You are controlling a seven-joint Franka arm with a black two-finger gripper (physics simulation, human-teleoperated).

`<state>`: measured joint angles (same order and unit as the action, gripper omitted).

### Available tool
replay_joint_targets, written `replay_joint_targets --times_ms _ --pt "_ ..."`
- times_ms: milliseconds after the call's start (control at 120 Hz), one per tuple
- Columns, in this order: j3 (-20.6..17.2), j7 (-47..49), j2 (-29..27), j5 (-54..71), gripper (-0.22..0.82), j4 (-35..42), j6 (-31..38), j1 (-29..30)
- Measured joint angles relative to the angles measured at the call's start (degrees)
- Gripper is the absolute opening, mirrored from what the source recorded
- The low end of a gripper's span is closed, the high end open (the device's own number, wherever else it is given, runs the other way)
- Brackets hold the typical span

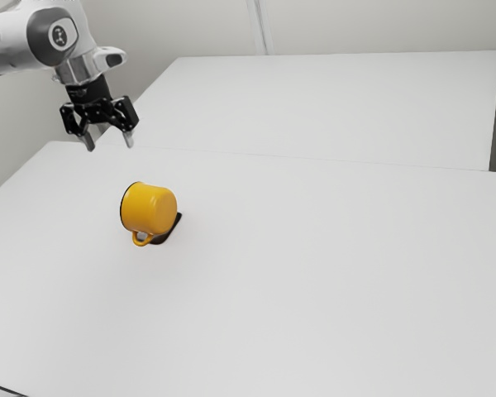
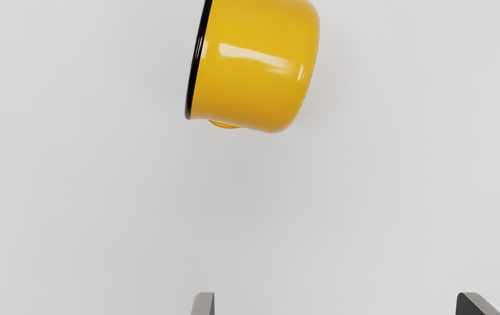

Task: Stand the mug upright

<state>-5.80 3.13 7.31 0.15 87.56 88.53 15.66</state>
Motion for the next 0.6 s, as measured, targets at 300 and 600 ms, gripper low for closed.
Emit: replay_joint_targets --times_ms 300,600 --pt "-0.1 -6.4 7.4 -5.2 0.60 -3.6 1.3 5.8" --pt "-0.6 -13.8 14.6 -8.7 0.60 -6.2 5.5 10.5"
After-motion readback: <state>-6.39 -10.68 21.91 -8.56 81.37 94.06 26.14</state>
